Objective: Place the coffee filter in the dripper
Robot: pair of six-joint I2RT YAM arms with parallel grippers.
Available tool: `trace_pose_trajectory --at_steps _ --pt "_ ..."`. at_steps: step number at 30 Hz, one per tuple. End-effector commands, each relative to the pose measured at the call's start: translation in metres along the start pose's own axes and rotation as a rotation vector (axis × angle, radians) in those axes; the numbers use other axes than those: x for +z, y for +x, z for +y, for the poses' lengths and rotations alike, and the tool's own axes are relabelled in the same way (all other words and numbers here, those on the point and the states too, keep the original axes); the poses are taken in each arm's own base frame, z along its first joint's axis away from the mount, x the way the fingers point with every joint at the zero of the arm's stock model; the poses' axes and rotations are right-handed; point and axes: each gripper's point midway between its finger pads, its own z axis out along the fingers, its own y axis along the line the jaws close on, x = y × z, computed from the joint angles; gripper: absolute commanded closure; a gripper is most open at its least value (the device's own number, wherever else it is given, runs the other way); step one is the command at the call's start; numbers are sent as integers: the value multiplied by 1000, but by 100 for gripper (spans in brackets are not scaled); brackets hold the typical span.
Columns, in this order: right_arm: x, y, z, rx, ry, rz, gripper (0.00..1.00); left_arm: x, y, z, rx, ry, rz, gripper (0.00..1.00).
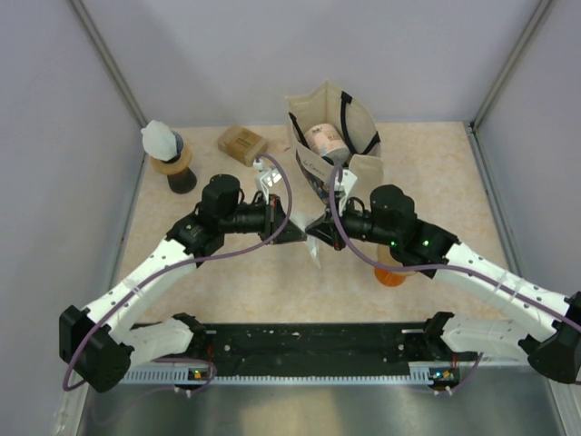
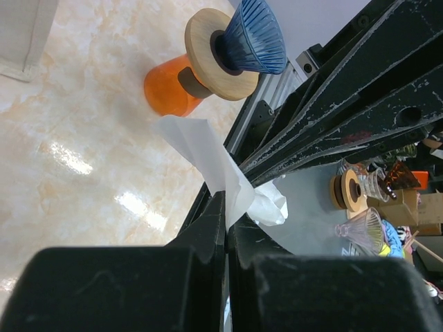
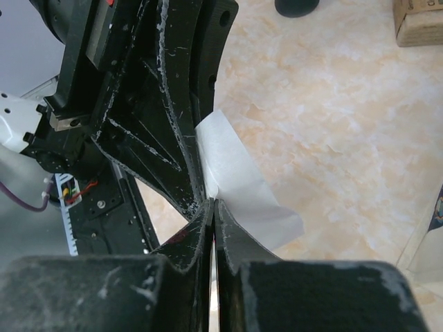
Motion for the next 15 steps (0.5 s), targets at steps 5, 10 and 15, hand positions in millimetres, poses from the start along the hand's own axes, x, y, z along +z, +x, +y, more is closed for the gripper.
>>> trace_pose_trajectory --at_steps 5,10,15 --pt "-15 -47 -3 -12 47 -146 100 -7 -10 -20 91 52 -23 100" --pt "-26 -52 -5 -9 66 -187 100 -8 -7 -12 93 8 -20 100" --pt "-18 -34 10 -18 -45 -110 100 -8 -12 -15 88 17 -29 100"
